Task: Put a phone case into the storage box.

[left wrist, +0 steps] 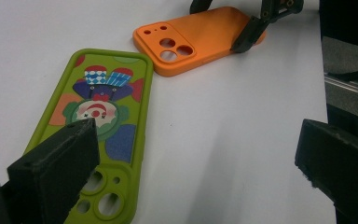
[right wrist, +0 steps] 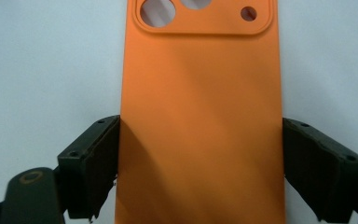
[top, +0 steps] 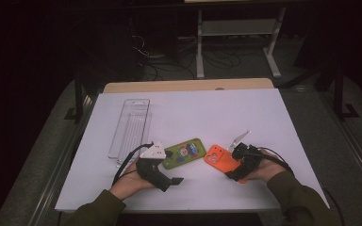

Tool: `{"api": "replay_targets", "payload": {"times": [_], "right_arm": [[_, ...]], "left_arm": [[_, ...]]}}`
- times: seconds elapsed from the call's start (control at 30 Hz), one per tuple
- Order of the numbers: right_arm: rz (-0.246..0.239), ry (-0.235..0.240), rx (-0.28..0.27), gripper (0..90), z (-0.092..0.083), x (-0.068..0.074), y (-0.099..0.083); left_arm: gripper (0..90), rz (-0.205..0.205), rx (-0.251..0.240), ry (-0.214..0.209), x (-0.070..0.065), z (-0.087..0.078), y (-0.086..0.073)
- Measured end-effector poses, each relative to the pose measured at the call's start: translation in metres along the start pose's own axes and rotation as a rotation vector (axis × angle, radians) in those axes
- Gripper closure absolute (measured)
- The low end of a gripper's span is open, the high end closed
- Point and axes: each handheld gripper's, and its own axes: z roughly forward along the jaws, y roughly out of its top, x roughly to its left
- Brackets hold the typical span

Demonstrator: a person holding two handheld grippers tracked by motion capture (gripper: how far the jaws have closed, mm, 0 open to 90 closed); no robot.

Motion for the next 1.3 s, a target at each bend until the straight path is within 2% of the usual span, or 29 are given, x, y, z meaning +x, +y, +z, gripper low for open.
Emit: {"api": "replay_targets", "payload": {"times": [0.13, 0.33, 0.53, 0.77, 0.83, 1.0, 1.1, 1.2, 1.27, 1.3], "right_arm": [[0.006, 0.008, -0.005, 15.4, -0.001, -0.001, 0.000], [-0.029, 0.024, -0.021, 15.4, -0.009, -0.003, 0.002], [-0.102, 0.029, -0.030, 15.4, -0.015, -0.007, 0.012], [-0.184, 0.061, -0.035, 15.4, -0.023, -0.008, 0.028], [-0.205, 0.062, -0.029, 15.4, -0.025, -0.008, 0.033], [-0.233, 0.066, -0.030, 15.4, -0.032, -0.009, 0.041], [-0.250, 0.077, -0.040, 15.4, -0.036, -0.010, 0.048], [-0.297, 0.097, -0.040, 15.4, -0.040, -0.009, 0.056], [-0.327, 0.108, -0.036, 15.4, -0.041, -0.007, 0.062], [-0.343, 0.113, -0.030, 15.4, -0.042, -0.006, 0.065]], "left_arm": [[0.0, 0.006, 0.000, -0.012, 0.000, -0.001, 0.002], [0.0, 0.027, 0.025, -0.031, 0.003, -0.004, 0.011], [0.0, 0.053, 0.058, -0.046, 0.005, -0.005, 0.021], [0.0, 0.116, 0.104, -0.063, 0.011, -0.003, 0.044], [0.0, 0.134, 0.108, -0.062, 0.012, -0.001, 0.050], [0.0, 0.149, 0.111, -0.068, 0.013, 0.003, 0.062], [0.0, 0.173, 0.117, -0.086, 0.015, 0.006, 0.069], [0.0, 0.180, 0.125, -0.092, 0.017, 0.008, 0.074], [0.0, 0.204, 0.120, -0.096, 0.022, 0.008, 0.078], [0.0, 0.200, 0.123, -0.099, 0.022, 0.007, 0.080]]}}
